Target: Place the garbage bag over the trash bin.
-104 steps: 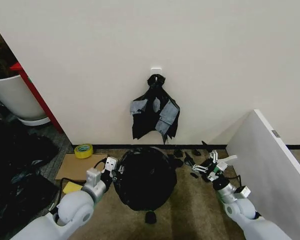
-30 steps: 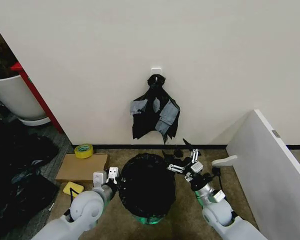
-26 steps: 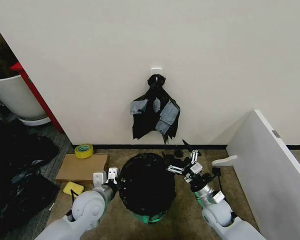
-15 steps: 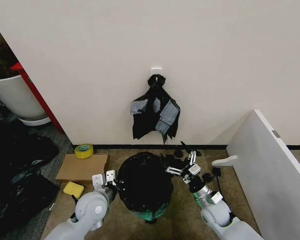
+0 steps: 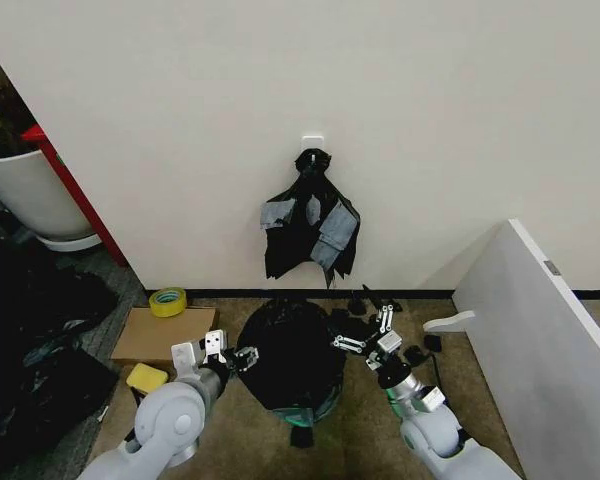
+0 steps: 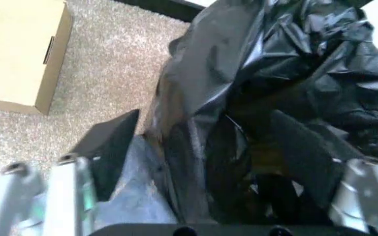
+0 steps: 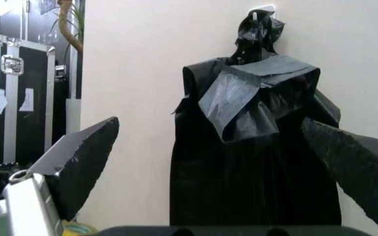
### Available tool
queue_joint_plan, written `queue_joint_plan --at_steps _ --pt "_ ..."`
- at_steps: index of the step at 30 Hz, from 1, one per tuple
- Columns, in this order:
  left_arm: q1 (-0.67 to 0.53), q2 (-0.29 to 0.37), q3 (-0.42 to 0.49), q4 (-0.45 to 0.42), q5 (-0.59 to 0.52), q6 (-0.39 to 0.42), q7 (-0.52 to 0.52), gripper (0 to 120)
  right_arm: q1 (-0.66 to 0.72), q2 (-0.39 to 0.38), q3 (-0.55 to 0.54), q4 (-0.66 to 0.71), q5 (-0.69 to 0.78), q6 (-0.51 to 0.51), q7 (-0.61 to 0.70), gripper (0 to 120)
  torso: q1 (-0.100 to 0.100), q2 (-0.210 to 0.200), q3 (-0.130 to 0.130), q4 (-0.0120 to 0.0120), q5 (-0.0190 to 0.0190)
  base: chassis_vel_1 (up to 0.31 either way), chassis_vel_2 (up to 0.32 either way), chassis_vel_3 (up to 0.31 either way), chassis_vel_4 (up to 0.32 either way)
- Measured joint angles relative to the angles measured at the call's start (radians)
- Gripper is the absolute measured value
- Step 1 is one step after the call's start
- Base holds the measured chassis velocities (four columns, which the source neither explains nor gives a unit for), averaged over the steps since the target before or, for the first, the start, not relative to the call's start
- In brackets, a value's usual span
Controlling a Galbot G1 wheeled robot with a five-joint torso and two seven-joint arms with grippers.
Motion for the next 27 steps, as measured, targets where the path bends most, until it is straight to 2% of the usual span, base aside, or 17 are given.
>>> queue_joint_plan --at_steps 3,5,7,9,10,11,12,13,14,15,17,19,22,24,27 --pt "0.017 0.002 -0.003 -0.038 0.022 -0.002 -0.007 94 -0.004 0.005 0.003 0.003 -0.001 -0.001 0.008 100 0.000 0.000 0.000 0.0000 0.0000 0.000 0.000 0.000 0.000" --pt "0.041 0.001 -0.005 -0.074 0.107 -0.041 0.004 98 -0.013 0.010 0.009 0.020 -0.024 -0.023 0.062 100 0.000 0.000 0.000 -0.0001 0.0001 0.000 0.000 0.000 0.000" --pt "0.068 -0.007 -0.006 -0.074 0.280 -0.162 0.054 100 -0.025 0.014 0.015 0.042 -0.069 -0.070 0.157 100 0.000 0.000 0.000 0.0001 0.0003 0.000 0.000 0.000 0.000" --pt "0.095 -0.047 -0.016 -0.018 0.545 -0.382 0.153 100 -0.047 0.019 0.025 0.082 -0.114 -0.154 0.293 100 0.000 0.000 0.000 0.0000 0.0002 0.000 0.000 0.000 0.000" --pt "0.095 -0.047 -0.016 -0.018 0.545 -0.382 0.153 100 -0.047 0.019 0.025 0.082 -0.114 -0.154 0.293 100 0.000 0.000 0.000 0.0000 0.0002 0.000 0.000 0.000 0.000" --pt "0.099 -0.059 -0.019 -0.007 0.587 -0.419 0.169 100 -0.051 0.020 0.028 0.089 -0.117 -0.167 0.310 100 0.000 0.000 0.000 0.0000 0.0001 0.000 0.000 0.000 0.000" --pt "0.110 -0.099 -0.030 0.021 0.699 -0.514 0.206 100 -0.064 0.024 0.040 0.109 -0.124 -0.198 0.345 100 0.000 0.000 0.000 -0.0001 0.0000 0.000 0.000 0.000 0.000" --pt "0.117 -0.137 -0.045 0.038 0.773 -0.576 0.230 100 -0.072 0.028 0.051 0.121 -0.126 -0.212 0.354 100 0.000 0.000 0.000 0.0001 -0.0003 0.000 0.000 0.000 0.000" --pt "0.118 -0.141 -0.048 0.039 0.783 -0.582 0.232 100 -0.074 0.029 0.054 0.124 -0.126 -0.214 0.355 100 0.000 0.000 0.000 0.0002 -0.0004 0.000 0.000 0.000 0.000" --pt "0.128 -0.231 -0.141 0.057 0.904 -0.682 0.288 100 -0.099 0.045 0.100 0.158 -0.127 -0.230 0.335 100 0.000 0.000 0.000 -0.0004 0.0000 0.000 0.000 0.000 0.000" --pt "0.138 -0.288 -0.239 0.058 0.923 -0.733 0.339 100 -0.123 0.066 0.160 0.199 -0.115 -0.251 0.289 100 0.000 0.000 0.000 0.0001 0.0006 0.000 0.000 0.000 0.000" --pt "0.140 -0.295 -0.256 0.058 0.917 -0.742 0.351 100 -0.129 0.073 0.182 0.210 -0.110 -0.259 0.275 100 0.000 0.000 0.000 0.0003 0.0001 0.000 0.000 0.000 0.000" --pt "0.145 -0.328 -0.406 0.085 0.840 -0.839 0.483 100 -0.158 0.133 0.365 0.249 -0.103 -0.305 0.157 100 0.000 0.000 0.000 0.0000 0.0000 0.000 0.000 0.000 0.000" --pt "0.144 -0.334 -0.460 0.093 0.806 -0.862 0.533 100 -0.167 0.166 0.442 0.254 -0.131 -0.323 0.110 100 0.000 0.000 0.000 -0.0003 -0.0003 0.000 0.000 0.000 0.000" --pt "0.141 -0.341 -0.486 0.083 0.763 -0.858 0.558 100 -0.181 0.199 0.491 0.266 -0.151 -0.342 0.076 100 0.000 0.000 0.000 0.0004 0.0003 0.000 0.000 0.000 0.000"
